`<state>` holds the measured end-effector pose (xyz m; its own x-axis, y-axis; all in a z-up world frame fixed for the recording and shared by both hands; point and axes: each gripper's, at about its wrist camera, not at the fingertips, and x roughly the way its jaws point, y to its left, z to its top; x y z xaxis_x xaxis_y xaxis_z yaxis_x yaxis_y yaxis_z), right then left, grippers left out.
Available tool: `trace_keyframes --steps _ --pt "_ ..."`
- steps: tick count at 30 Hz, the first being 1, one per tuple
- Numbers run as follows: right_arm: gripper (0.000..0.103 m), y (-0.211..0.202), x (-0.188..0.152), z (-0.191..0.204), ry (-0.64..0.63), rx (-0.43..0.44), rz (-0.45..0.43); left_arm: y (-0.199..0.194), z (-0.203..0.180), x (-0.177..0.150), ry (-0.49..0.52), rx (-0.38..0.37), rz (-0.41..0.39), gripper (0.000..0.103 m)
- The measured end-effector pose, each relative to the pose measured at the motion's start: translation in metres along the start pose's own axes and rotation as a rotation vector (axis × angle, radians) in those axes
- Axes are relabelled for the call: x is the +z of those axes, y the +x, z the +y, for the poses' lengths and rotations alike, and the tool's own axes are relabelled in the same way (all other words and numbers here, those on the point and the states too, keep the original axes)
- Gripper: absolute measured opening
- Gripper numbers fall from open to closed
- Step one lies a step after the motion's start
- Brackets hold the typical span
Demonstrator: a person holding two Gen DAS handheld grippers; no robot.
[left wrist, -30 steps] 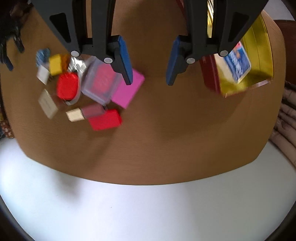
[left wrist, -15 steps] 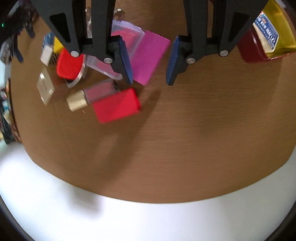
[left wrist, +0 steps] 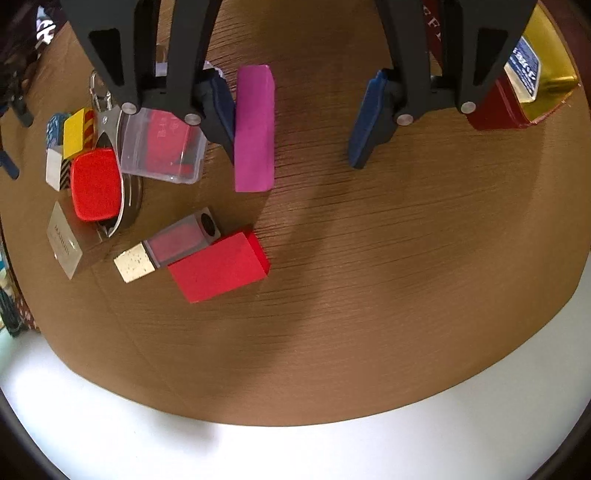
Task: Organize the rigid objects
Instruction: 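Reach the left tool to the pink block and grasp it, then grasp the blue patterned tin with the right tool while left carries the pink block to the tin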
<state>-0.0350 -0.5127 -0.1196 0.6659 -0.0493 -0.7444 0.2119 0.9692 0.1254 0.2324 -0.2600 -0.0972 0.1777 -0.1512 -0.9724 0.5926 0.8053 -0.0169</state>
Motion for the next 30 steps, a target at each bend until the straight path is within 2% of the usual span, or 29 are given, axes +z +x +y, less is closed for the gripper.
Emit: trace_keyframes --steps 2,3,4,5,9,13,17,20,26,27,30 --pt "0.099 0.001 -0.001 0.0 0.002 0.0 -0.001 -0.01 0.014 -0.014 -0.018 -0.005 -0.016 0.043" --pt "0.099 0.001 -0.001 0.0 0.002 0.0 -0.003 -0.014 0.021 -0.019 -0.037 -0.009 -0.019 0.032" --pt "0.1 0.001 -0.001 0.0 0.002 0.0 -0.003 -0.016 0.026 -0.021 -0.063 -0.022 -0.02 0.016" --pt "0.1 0.001 -0.001 0.0 0.003 0.0 -0.002 -0.017 0.031 -0.022 -0.088 -0.038 -0.021 0.015" --pt "0.1 0.001 -0.001 0.0 0.005 0.003 -0.001 -0.024 0.044 -0.039 -0.176 -0.079 -0.067 0.015" --pt "0.1 0.001 -0.001 0.0 0.008 0.001 0.001 -0.039 0.04 -0.058 -0.224 -0.114 -0.109 0.015" --pt "0.1 -0.004 -0.001 0.001 0.0 0.003 -0.013 -0.071 0.033 -0.084 -0.253 -0.158 -0.158 0.015" --pt "0.1 -0.01 0.005 0.013 -0.039 0.089 -0.023 -0.092 0.033 -0.102 -0.268 -0.182 -0.176 0.015" --pt "0.098 0.008 0.028 0.054 -0.058 0.173 0.036 -0.124 0.027 -0.127 -0.307 -0.218 -0.197 0.015" --pt "0.097 0.014 0.031 0.065 -0.069 0.164 0.047 -0.13 0.028 -0.133 -0.309 -0.216 -0.205 0.015" --pt "0.083 0.028 0.035 0.08 -0.077 0.134 0.07 -0.139 0.019 -0.141 -0.331 -0.206 -0.231 0.015"
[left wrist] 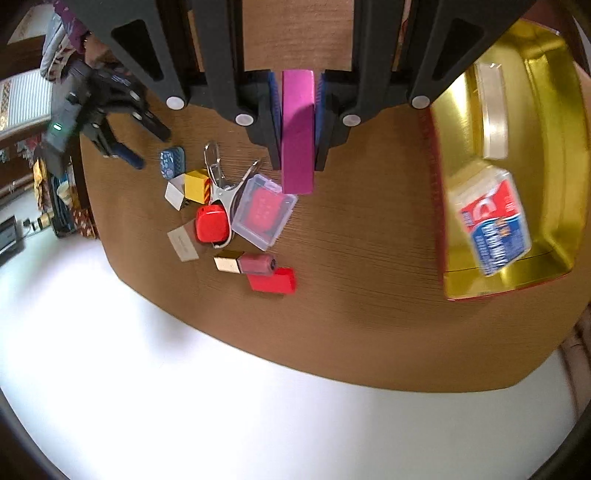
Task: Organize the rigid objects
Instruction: 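Grasp the blue patterned tin with the right tool while left carries the pink block to the tin, then release the pink block into the tin while right carries the blue tin in and releases it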
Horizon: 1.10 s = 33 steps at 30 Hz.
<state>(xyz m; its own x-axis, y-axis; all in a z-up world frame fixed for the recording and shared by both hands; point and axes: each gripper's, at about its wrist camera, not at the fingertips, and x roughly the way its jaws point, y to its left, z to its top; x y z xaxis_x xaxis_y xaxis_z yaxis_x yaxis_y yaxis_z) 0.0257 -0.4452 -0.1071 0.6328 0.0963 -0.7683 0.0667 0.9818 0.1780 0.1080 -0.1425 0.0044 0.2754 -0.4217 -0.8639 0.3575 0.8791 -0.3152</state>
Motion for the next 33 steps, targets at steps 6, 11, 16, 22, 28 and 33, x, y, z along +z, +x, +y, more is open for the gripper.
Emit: trace_keyframes --steps 6,11,16,22,28,33 --pt "0.064 0.024 0.008 0.011 0.011 -0.056 0.04 -0.024 0.021 -0.005 -0.049 0.007 -0.038 0.015" --pt "0.031 0.025 0.009 0.013 -0.006 -0.111 0.046 -0.052 0.055 -0.011 -0.11 0.049 -0.077 0.015" --pt "0.03 0.015 0.002 0.008 0.0 -0.109 0.03 -0.059 0.098 -0.013 -0.181 0.126 -0.069 0.015" --pt "0.03 -0.01 -0.005 0.012 0.009 -0.075 0.007 -0.036 0.139 -0.006 -0.212 0.25 -0.042 0.015" --pt "0.03 -0.033 -0.003 0.016 0.019 -0.047 -0.015 -0.021 0.166 0.007 -0.233 0.307 -0.044 0.015" --pt "0.03 -0.049 0.006 0.026 0.003 -0.018 -0.04 -0.015 0.163 0.019 -0.179 0.412 -0.026 0.017"
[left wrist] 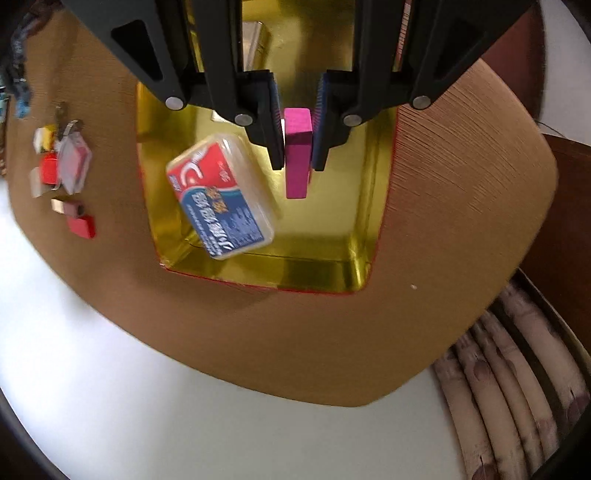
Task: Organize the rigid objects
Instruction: 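Release the pink block into the tin while right carries the blue tin in and releases it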
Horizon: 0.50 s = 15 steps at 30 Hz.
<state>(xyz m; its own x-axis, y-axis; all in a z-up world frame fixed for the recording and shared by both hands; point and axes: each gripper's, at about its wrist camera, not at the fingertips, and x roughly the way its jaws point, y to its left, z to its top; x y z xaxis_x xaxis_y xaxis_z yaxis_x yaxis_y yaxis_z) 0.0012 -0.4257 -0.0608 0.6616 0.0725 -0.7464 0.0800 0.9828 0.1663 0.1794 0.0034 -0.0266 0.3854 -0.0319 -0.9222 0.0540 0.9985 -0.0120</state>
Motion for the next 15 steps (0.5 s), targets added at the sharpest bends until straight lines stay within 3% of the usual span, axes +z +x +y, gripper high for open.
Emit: trace_keyframes --steps 4,7,10,15 --pt "0.03 -0.008 0.01 0.02 -0.036 0.026 -0.019 -0.01 -0.009 0.005 0.041 0.036 -0.043 0.031" --pt "0.03 -0.011 0.019 0.039 -0.069 0.052 -0.027 -0.027 -0.012 0.0 0.053 0.059 -0.105 0.036" --pt "0.03 -0.012 0.032 0.064 -0.093 0.113 -0.031 -0.043 -0.004 -0.014 0.006 0.011 -0.126 0.037" --pt "0.03 -0.006 0.063 0.128 -0.149 0.268 -0.025 -0.064 0.02 -0.067 -0.125 -0.058 -0.149 0.037"
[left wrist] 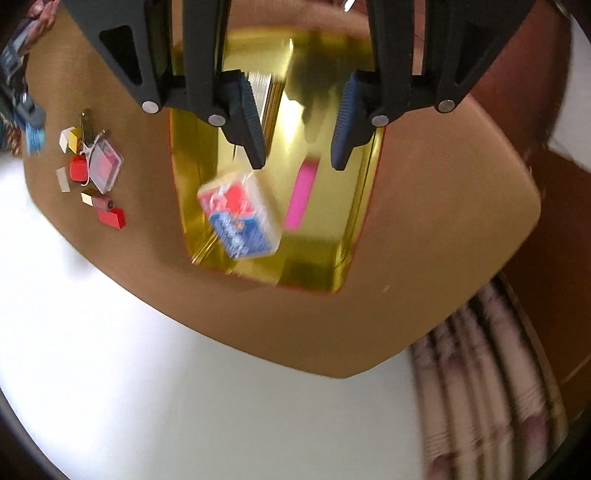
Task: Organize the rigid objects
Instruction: 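Release the pink block into the tin while right carries the blue tin in and releases it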
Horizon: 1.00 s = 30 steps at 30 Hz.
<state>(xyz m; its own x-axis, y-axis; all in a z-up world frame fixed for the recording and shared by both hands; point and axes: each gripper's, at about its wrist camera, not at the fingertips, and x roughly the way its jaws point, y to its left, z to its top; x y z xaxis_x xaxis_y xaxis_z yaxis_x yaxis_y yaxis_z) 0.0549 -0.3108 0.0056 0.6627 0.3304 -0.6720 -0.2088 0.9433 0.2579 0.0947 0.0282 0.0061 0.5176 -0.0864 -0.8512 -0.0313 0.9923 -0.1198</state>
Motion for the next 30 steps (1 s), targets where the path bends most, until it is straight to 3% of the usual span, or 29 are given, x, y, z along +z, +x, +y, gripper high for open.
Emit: trace_keyframes --steps 6,11,18,24,30 --pt "0.03 0.07 0.054 0.088 -0.087 0.181 0.071 -0.018 0.026 -0.054 -0.062 0.035 -0.038 0.037" --pt "0.03 0.148 0.084 0.133 -0.048 0.24 0.201 -0.022 0.034 -0.077 -0.066 0.077 -0.106 0.037" --pt "0.03 0.22 0.098 0.166 -0.022 0.171 0.259 -0.01 0.053 -0.076 -0.112 0.01 -0.076 0.037" --pt "0.03 0.244 0.089 0.17 0.0 0.126 0.282 -0.007 0.056 -0.074 -0.119 0.005 -0.079 0.037" --pt "0.033 0.249 0.084 0.159 0.031 0.157 0.283 -0.006 0.053 -0.074 -0.11 0.021 -0.085 0.037"
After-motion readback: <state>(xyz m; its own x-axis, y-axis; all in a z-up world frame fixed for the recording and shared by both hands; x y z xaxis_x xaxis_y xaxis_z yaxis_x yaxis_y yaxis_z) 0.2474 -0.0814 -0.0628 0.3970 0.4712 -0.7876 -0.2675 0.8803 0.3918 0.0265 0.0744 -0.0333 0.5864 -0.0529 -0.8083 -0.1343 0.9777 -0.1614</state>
